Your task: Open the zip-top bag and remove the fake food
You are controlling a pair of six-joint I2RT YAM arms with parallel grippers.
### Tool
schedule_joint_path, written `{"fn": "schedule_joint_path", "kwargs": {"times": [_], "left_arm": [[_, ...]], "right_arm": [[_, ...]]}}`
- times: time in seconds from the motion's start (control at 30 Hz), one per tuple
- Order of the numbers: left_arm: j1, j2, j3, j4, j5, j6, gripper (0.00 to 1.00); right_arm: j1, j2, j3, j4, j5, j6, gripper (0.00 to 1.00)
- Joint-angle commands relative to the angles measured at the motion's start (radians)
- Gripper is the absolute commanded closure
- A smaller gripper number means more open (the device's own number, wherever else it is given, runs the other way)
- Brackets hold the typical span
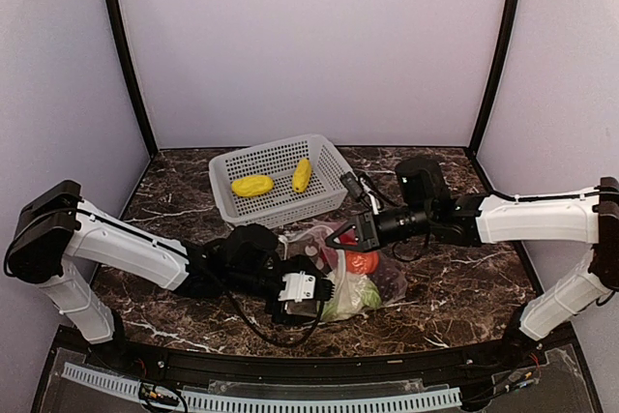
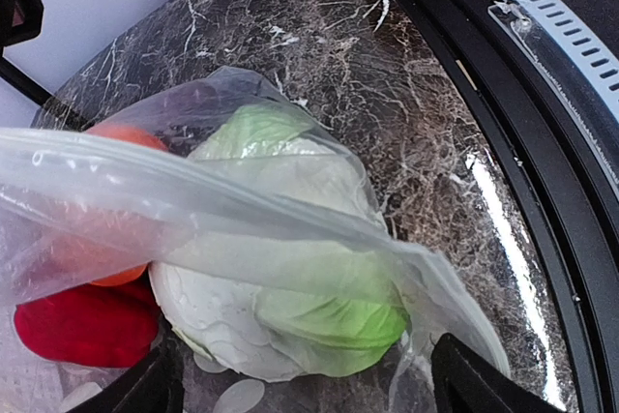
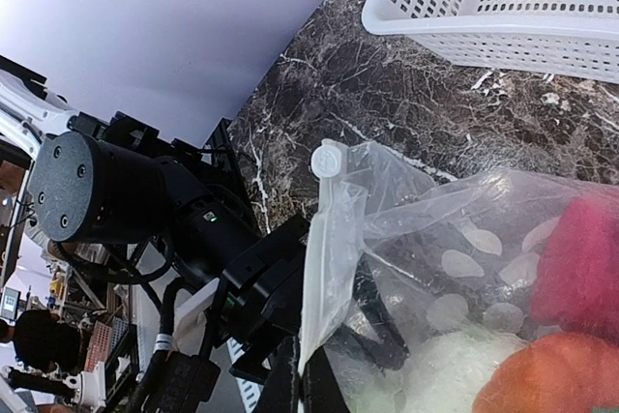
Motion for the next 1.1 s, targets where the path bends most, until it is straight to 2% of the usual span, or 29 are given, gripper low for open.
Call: {"fn": "schedule_joint_path", "kwargs": {"times": [0.0,0.17,0.43,0.57,0.63,0.77,0.93,1.03,1.07], "left_arm": [[-0.023,0.008,-0.008,0.027,-0.033,0.057,0.11],[-0.025,0.065,-0.006,0.107,-0.088,0.057,0.10],[-0.025,0.156,0.004,0.170,-0.090,0.090,0.11],[-0.025,0.188,0.018,0.176,-0.103,0.096,0.18],[-0.025,0.193,0.020,0.183,-0.110,0.089,0.24],[-0.025,0.176,-0.007,0.249,-0.129,0.052,0.48],[-0.024,0.131,-0.038,0.274,-0.152,-0.004,0.72],[-0.024,0.111,-0.055,0.266,-0.171,-0.041,0.90],[-0.024,0.107,-0.059,0.265,-0.177,-0.055,0.92]], "right_arm": [[0.015,0.017,-0.013,0.059,0.012,0.018,1.00],[0.021,0.019,-0.033,0.069,0.023,0.030,1.00],[0.024,0.023,-0.068,0.084,0.024,0.044,1.00],[0.026,0.029,-0.081,0.087,0.024,0.049,1.00],[0.026,0.034,-0.088,0.090,0.022,0.050,1.00],[0.027,0.031,-0.101,0.090,0.019,0.055,1.00],[0.026,0.000,-0.100,0.047,0.038,0.038,1.00],[0.026,-0.022,-0.098,0.017,0.049,0.024,1.00],[0.025,-0.029,-0.100,0.007,0.053,0.020,1.00]]}}
